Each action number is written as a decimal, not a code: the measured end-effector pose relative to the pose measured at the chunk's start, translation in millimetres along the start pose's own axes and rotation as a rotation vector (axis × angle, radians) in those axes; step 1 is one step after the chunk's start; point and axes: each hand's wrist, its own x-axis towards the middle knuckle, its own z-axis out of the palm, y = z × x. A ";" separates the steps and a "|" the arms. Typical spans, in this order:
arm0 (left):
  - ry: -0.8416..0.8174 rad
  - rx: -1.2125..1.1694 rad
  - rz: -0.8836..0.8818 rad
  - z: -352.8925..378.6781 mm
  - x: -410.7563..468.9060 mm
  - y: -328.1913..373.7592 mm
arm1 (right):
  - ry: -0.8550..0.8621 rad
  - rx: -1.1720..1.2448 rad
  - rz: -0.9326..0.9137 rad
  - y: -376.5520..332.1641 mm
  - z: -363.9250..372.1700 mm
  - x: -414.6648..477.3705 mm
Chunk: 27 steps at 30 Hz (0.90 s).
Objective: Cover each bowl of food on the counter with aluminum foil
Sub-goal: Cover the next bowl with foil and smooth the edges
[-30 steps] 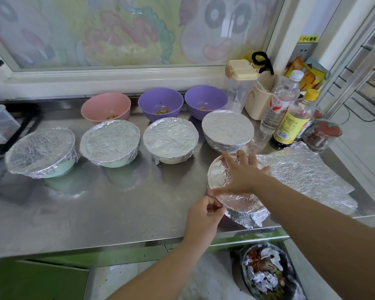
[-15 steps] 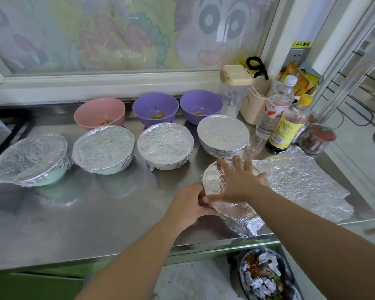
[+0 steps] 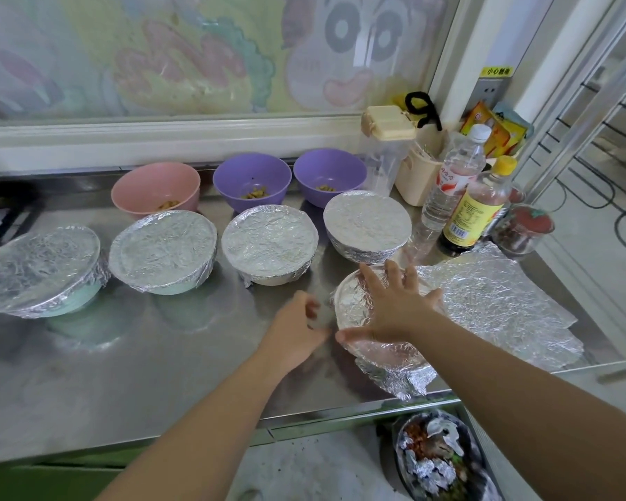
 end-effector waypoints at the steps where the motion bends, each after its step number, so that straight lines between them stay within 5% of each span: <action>1: 0.063 -0.052 0.019 -0.2 1.0 0.9 | 0.001 -0.001 0.001 0.0 0.2 -0.1; 6: 0.097 0.008 0.175 5.6 6.7 12.1 | 0.002 -0.002 0.003 0.1 0.0 0.4; 14: 0.289 -0.011 0.103 26.3 2.9 12.7 | 0.004 -0.005 0.004 -0.1 1.7 -0.1; 21: 0.365 -0.338 0.001 46.2 -11.1 16.9 | 0.019 -0.010 0.009 -1.1 3.4 2.0; 27: 0.112 -0.782 -0.165 51.0 -18.7 12.4 | 0.011 -0.021 0.009 -1.2 3.0 3.5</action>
